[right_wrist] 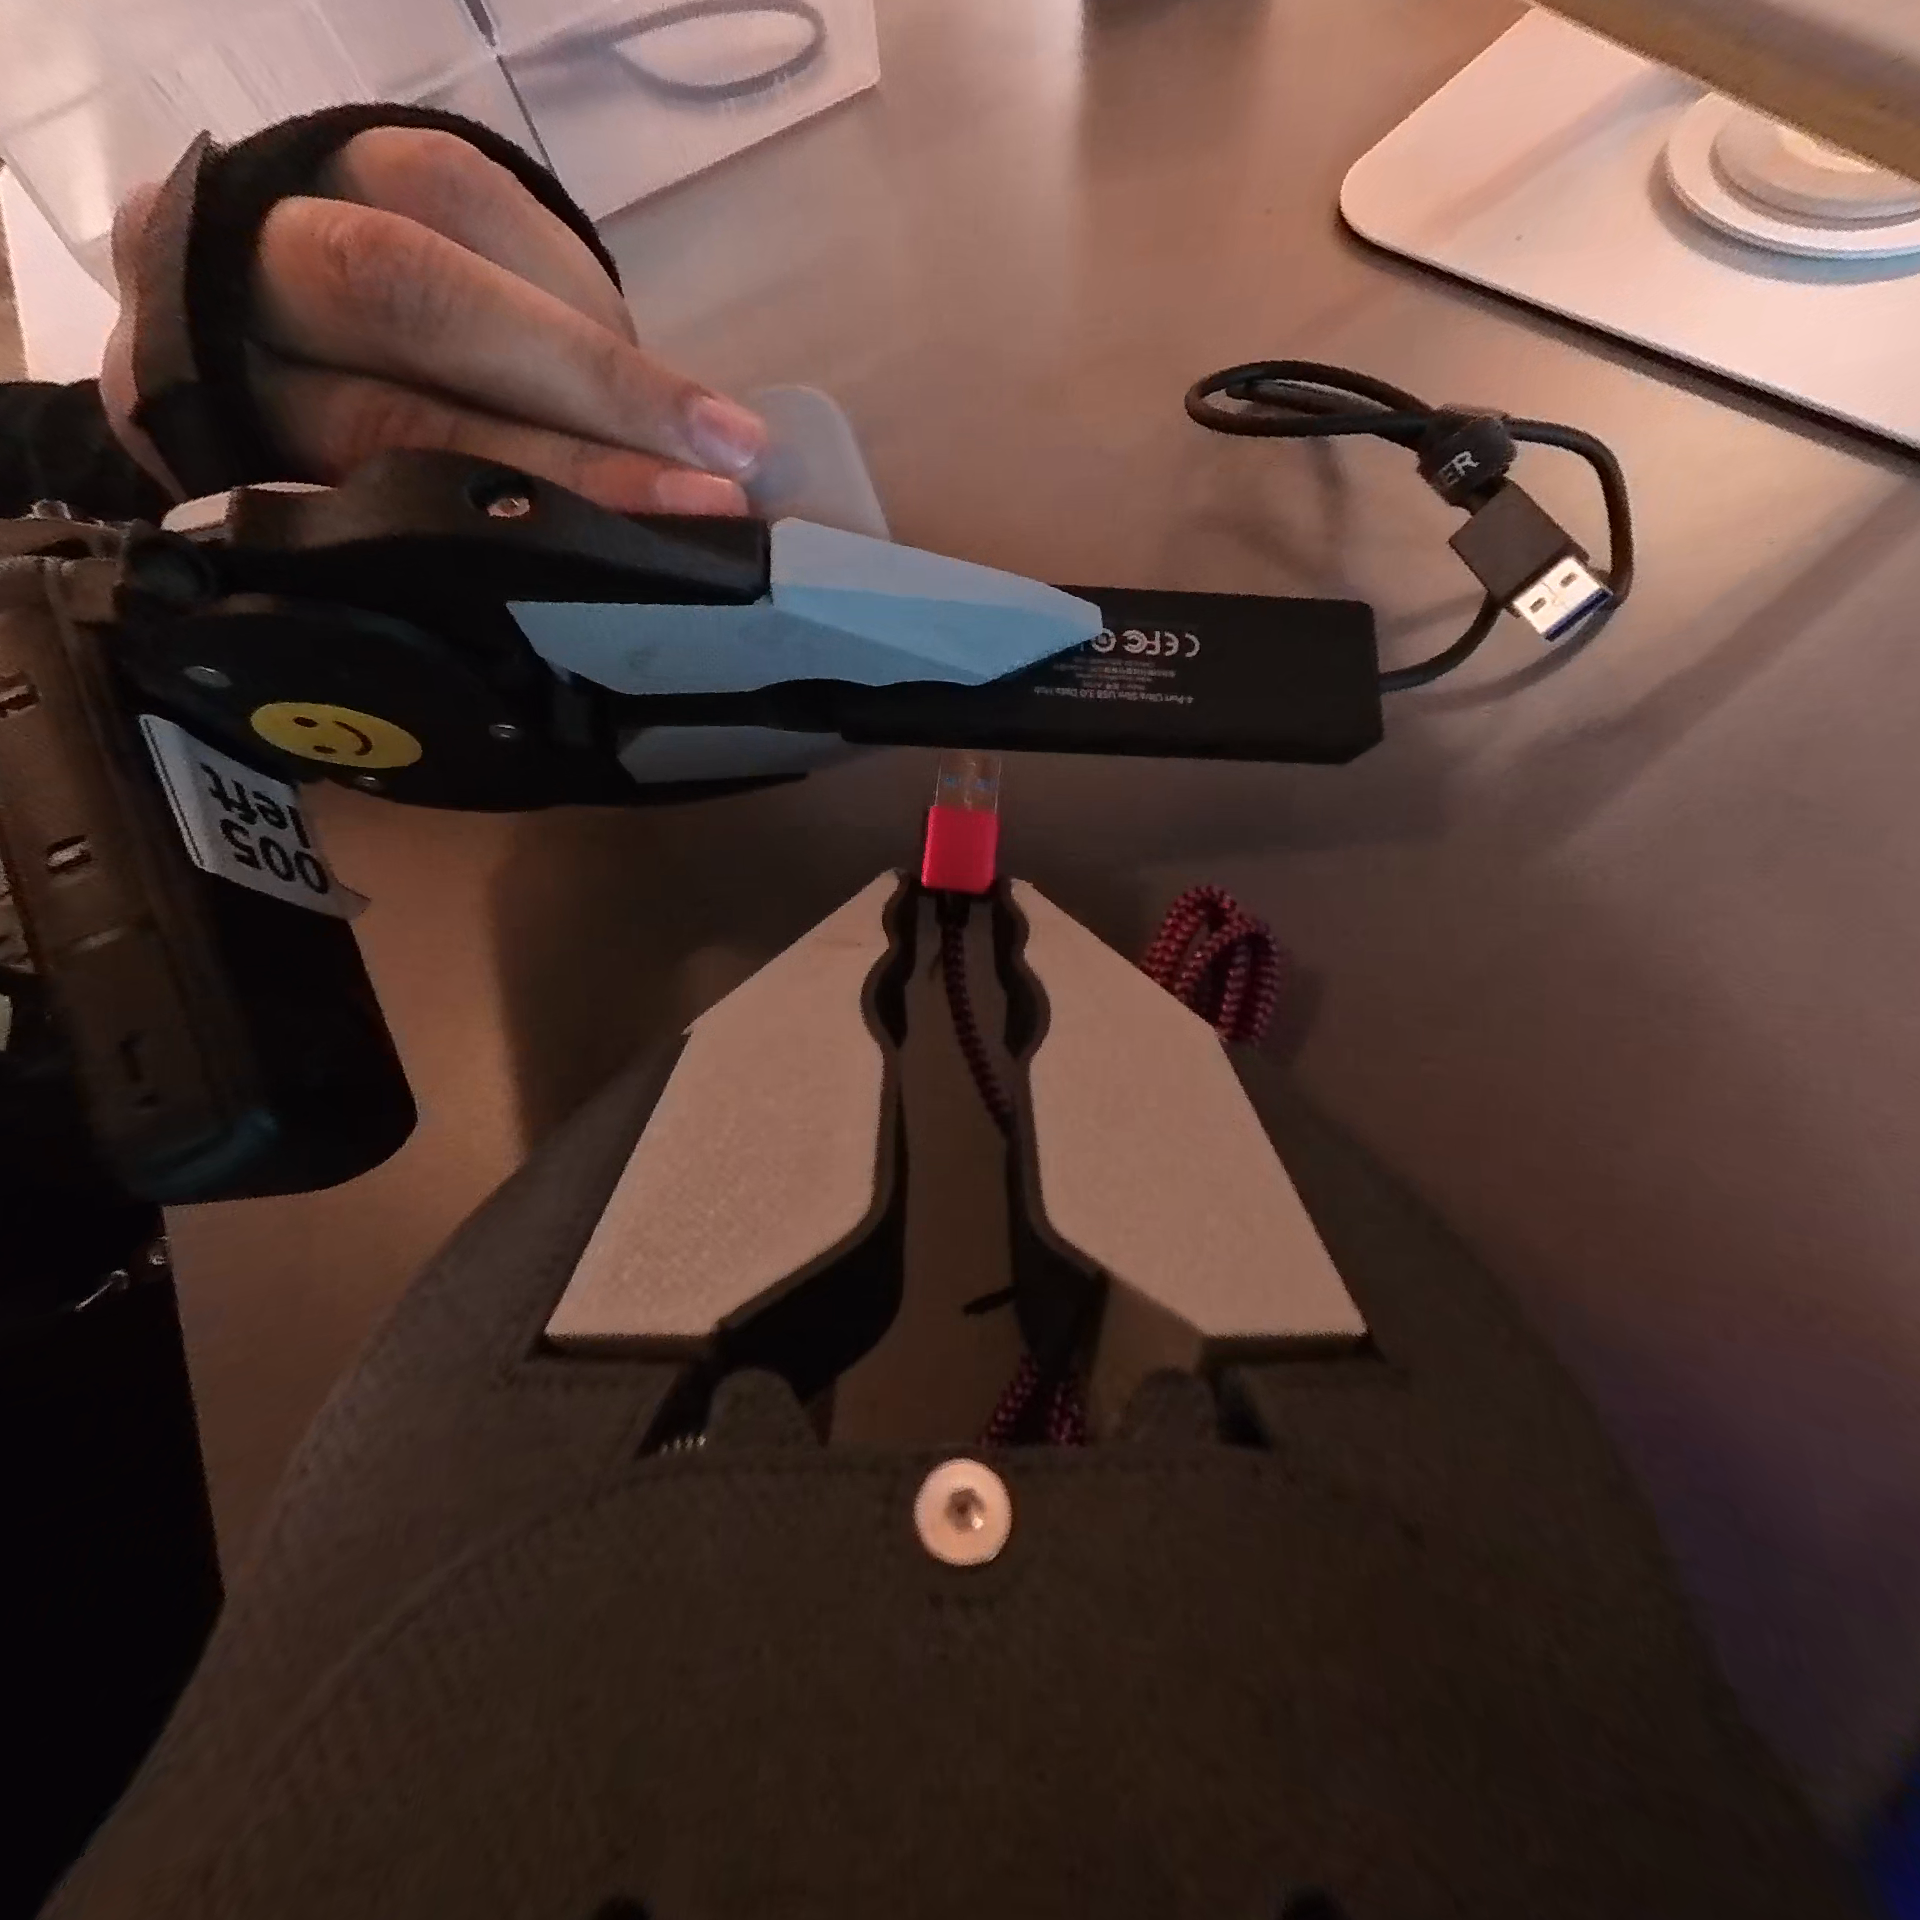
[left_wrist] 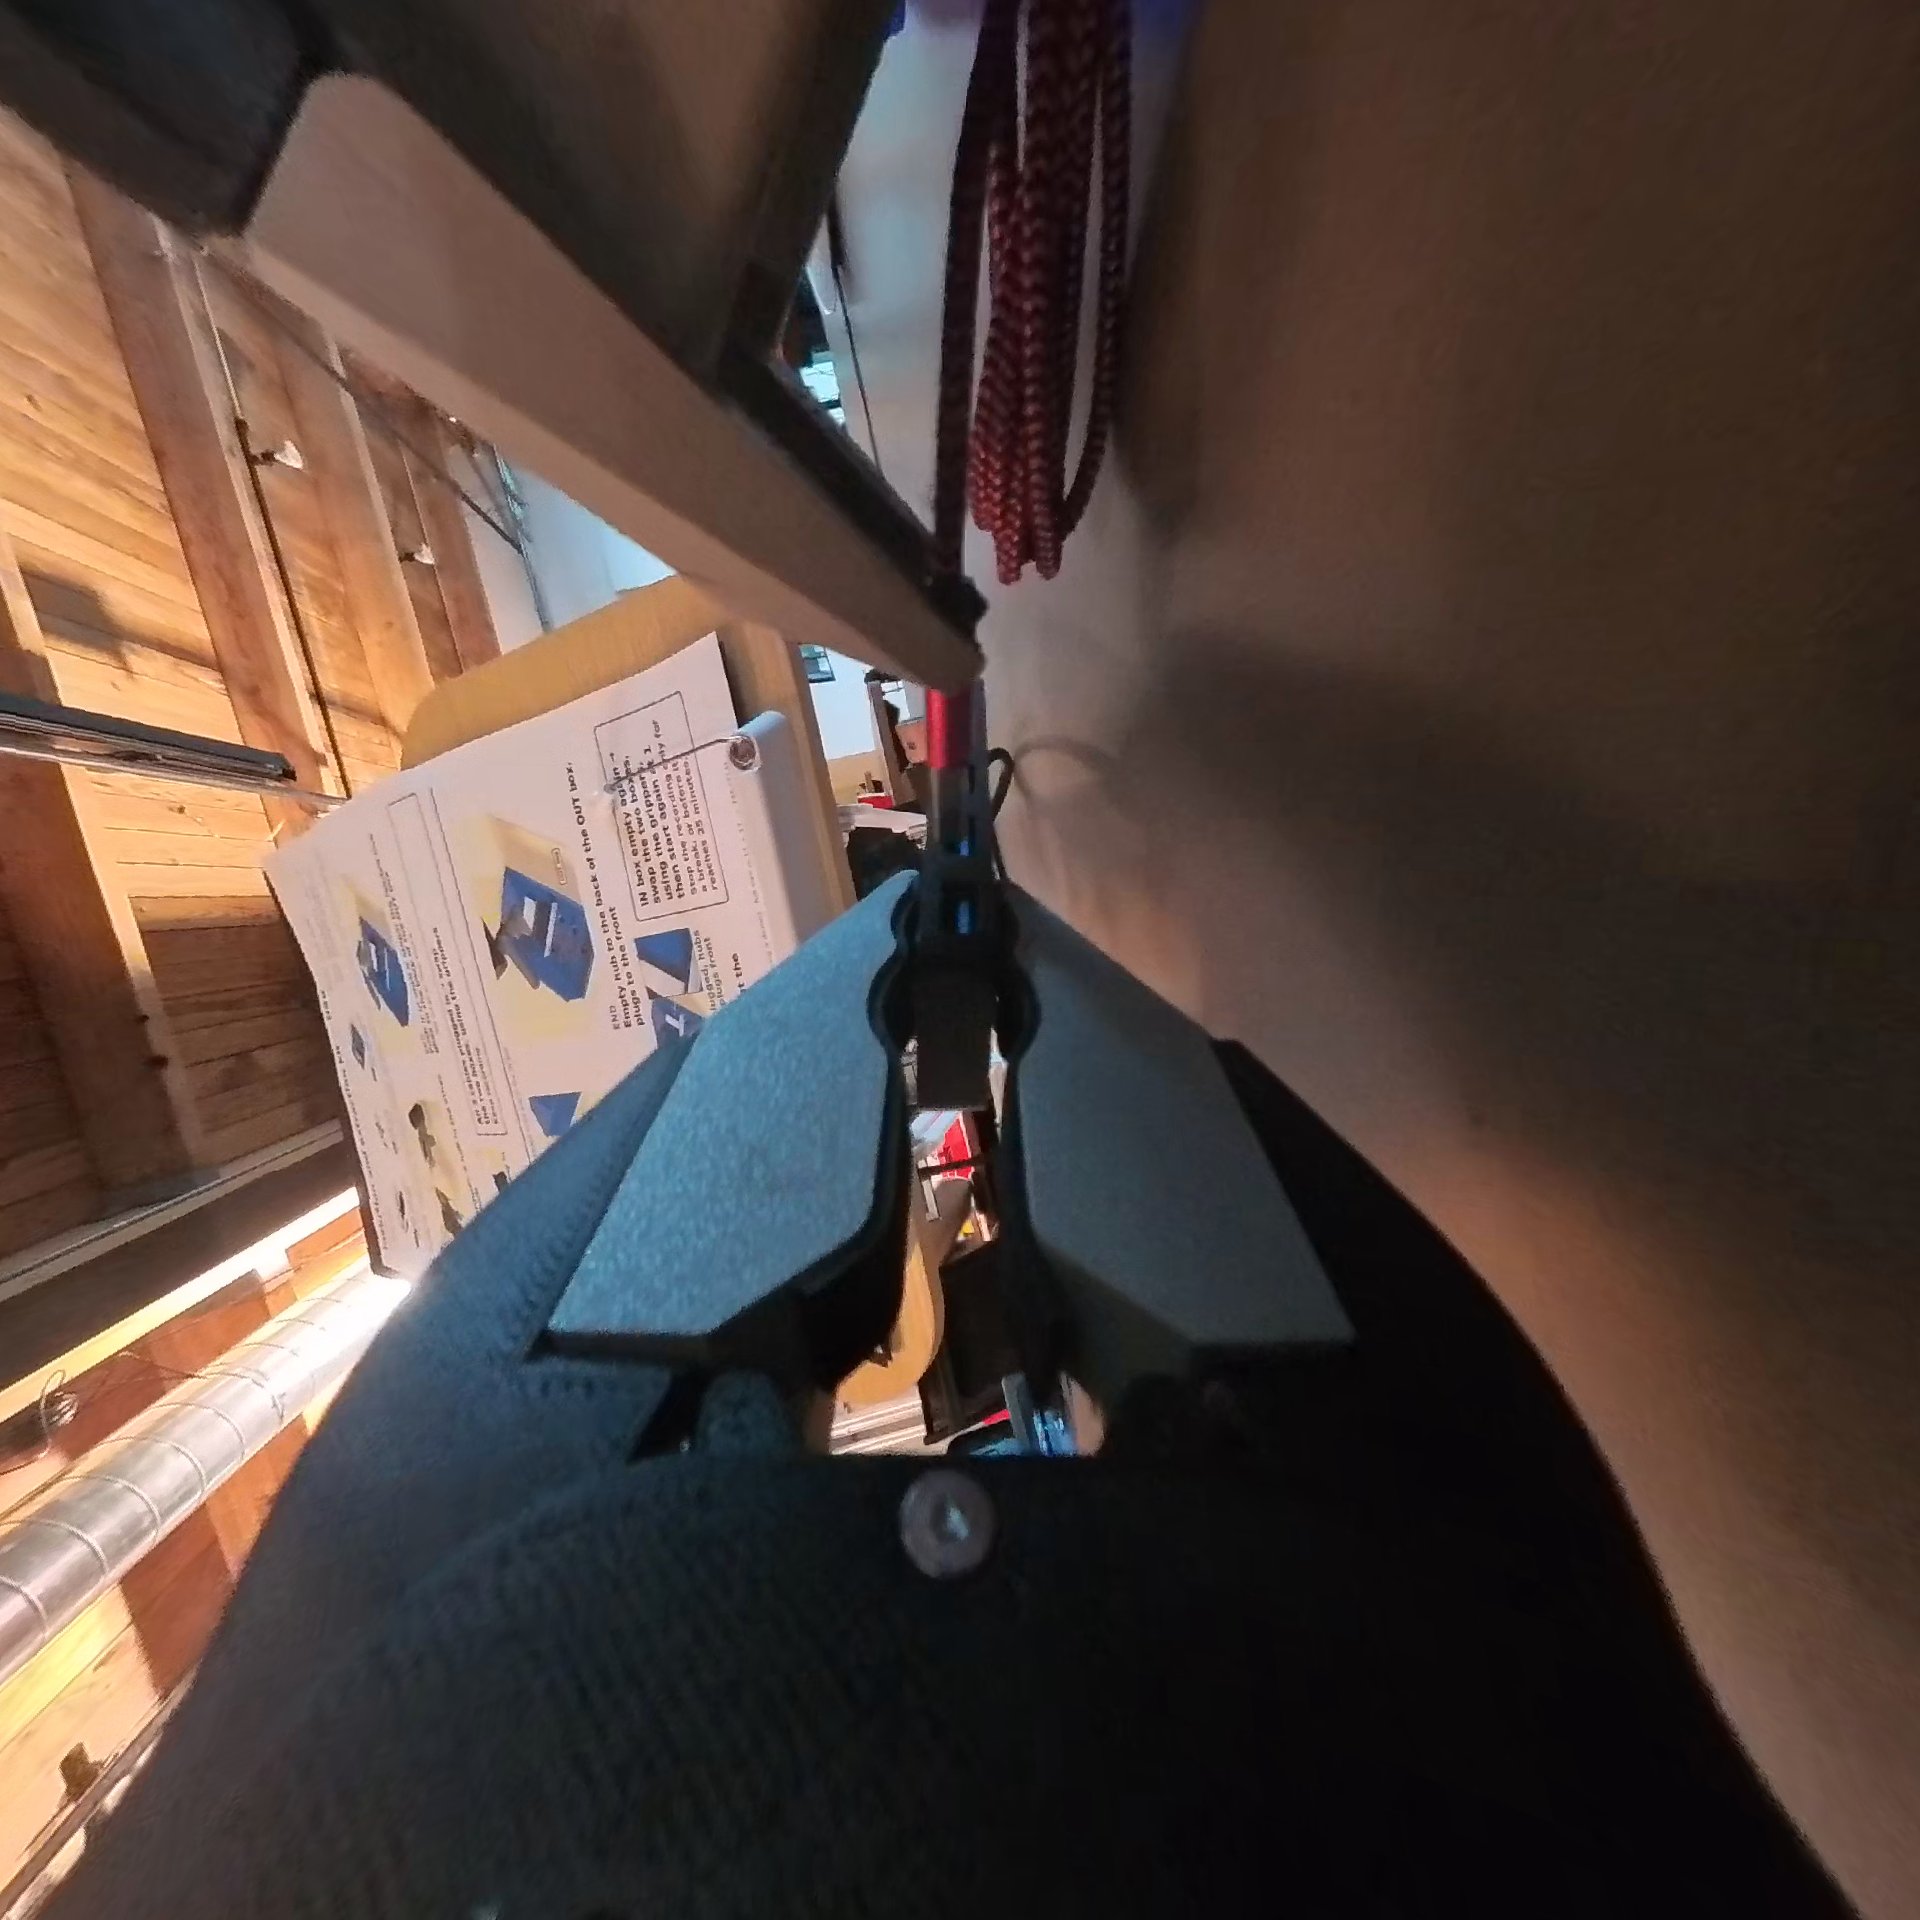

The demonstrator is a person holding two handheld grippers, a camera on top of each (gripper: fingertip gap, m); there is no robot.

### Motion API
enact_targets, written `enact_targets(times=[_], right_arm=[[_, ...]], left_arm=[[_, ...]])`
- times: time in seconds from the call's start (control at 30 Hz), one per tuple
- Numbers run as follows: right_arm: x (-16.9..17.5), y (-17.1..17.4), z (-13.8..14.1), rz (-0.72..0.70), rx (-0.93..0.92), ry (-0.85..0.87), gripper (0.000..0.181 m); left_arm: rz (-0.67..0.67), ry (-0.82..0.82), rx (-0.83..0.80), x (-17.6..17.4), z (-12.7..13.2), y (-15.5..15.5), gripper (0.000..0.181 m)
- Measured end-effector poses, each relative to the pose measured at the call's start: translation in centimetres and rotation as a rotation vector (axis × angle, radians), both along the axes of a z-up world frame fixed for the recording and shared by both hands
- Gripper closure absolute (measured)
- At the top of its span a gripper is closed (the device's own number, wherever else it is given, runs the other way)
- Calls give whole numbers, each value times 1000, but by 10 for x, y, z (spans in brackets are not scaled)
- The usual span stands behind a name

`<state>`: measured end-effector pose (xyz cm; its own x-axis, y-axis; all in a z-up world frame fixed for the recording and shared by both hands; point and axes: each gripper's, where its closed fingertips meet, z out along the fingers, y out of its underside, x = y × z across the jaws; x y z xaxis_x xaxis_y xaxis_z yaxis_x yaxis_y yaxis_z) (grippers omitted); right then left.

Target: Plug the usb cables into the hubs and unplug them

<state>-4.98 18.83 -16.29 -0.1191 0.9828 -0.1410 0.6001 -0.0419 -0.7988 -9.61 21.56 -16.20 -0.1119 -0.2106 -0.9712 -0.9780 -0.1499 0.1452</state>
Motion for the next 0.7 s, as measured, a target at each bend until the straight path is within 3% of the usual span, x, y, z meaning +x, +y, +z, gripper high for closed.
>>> enact_targets(times=[0.7], right_arm=[[-2, -2, 2, 8, -3, 12, 169]], left_arm=[[-10, -32, -5, 4, 1, -2, 174]])
